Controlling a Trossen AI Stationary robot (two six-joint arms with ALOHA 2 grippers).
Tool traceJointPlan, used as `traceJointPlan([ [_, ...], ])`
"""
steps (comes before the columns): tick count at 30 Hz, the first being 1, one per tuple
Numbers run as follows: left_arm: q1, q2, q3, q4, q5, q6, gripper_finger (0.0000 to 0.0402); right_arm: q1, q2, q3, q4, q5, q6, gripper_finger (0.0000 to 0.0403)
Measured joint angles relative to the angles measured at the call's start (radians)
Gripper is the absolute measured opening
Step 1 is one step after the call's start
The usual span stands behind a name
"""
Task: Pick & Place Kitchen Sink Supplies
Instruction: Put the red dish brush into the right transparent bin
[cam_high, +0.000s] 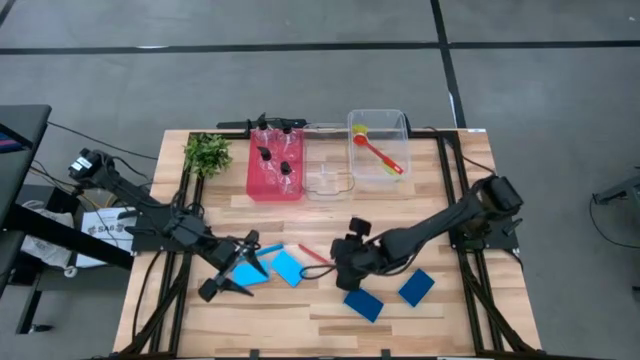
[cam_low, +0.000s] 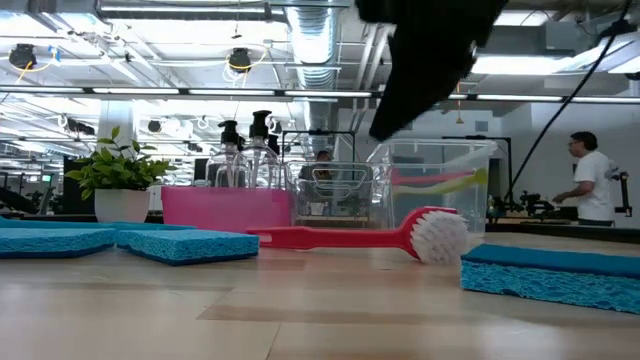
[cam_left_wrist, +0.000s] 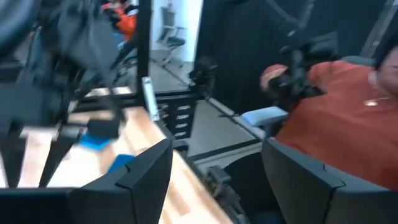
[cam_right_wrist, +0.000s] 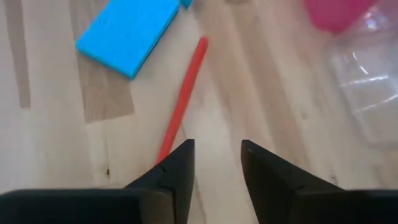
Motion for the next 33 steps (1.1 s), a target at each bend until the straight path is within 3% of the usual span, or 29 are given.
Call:
traceJointPlan([
  [10, -0.086, -0.057, 0.000, 0.001, 0.013, 0.057, 0.0250, -0.017, 0.150, 0.000, 0.059, -0.005, 0.007, 0.0177],
  [19, -0.088, -0.056, 0.000, 0.000, 0.001, 0.059, 0.0250, -0.033, 0.243, 0.001, 0.100, -0.104, 0.008, 0.0189],
  [28, -0.088, -0.056, 0.000, 0.000, 0.001, 0.060, 0.0250, -0.043, 0.190, 0.000, 0.097, -0.107, 0.008, 0.0167],
  [33, -0.088, -0.056, 0.000, 0.000, 0.001, 0.060, 0.0250, -0.039, 0.111, 0.000, 0.104, -0.039, 0.014, 0.0148],
])
